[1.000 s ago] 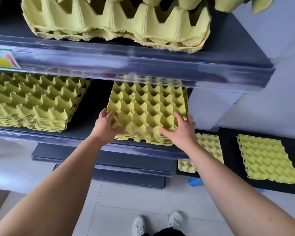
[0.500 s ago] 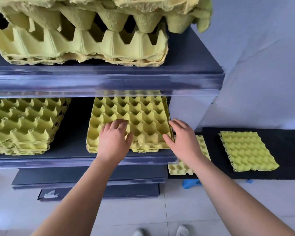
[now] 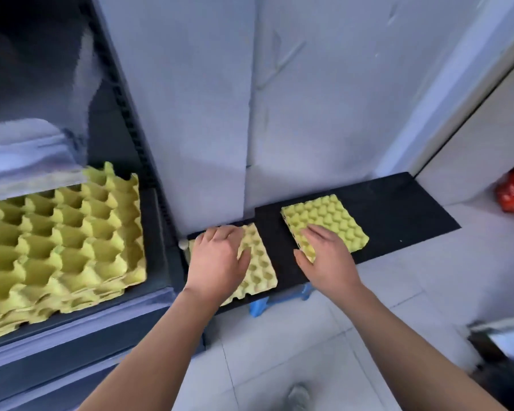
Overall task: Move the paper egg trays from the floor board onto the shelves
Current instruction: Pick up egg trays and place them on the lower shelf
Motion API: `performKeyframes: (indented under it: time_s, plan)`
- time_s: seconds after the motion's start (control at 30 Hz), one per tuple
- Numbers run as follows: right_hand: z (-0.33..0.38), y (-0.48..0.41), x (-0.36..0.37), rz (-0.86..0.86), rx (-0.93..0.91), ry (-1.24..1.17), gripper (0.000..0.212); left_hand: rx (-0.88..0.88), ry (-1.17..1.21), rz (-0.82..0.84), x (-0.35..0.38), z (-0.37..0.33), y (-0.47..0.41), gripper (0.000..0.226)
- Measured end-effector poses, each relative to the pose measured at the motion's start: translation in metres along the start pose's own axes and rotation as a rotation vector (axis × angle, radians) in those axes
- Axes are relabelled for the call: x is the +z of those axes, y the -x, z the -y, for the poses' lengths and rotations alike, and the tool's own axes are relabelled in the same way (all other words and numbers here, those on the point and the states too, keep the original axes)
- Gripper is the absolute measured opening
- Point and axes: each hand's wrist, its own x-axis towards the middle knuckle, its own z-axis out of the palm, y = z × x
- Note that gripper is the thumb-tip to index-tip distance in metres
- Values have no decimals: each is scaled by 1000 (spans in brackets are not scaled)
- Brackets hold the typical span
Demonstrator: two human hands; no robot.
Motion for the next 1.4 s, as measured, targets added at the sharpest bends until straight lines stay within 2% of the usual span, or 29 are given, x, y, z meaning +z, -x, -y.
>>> performKeyframes:
  time_s: [0.2,0.4,0.73,1.13,1.27,1.4]
  plan:
    - [-129,-9,-24,41,97,11,43,-32,96,97,83,-104,-56,39]
    - [-229,-31,-18,132,190,-1,45,-118,111,247,159,-150,-107,44]
    - [-351,-113,54,335,327,-61,57,-303,143,491,294,-167,-198,46]
    - [-473,-173,179,586,426,-82,75,-623,132,759,452,-154,-224,75]
    - [-504,-186,212,696,398,-26,89,-736,171,775,492,-154,-224,87]
    - [-527,-193,238,733,380,-87,99,-817,165,675,518,-160,-220,89]
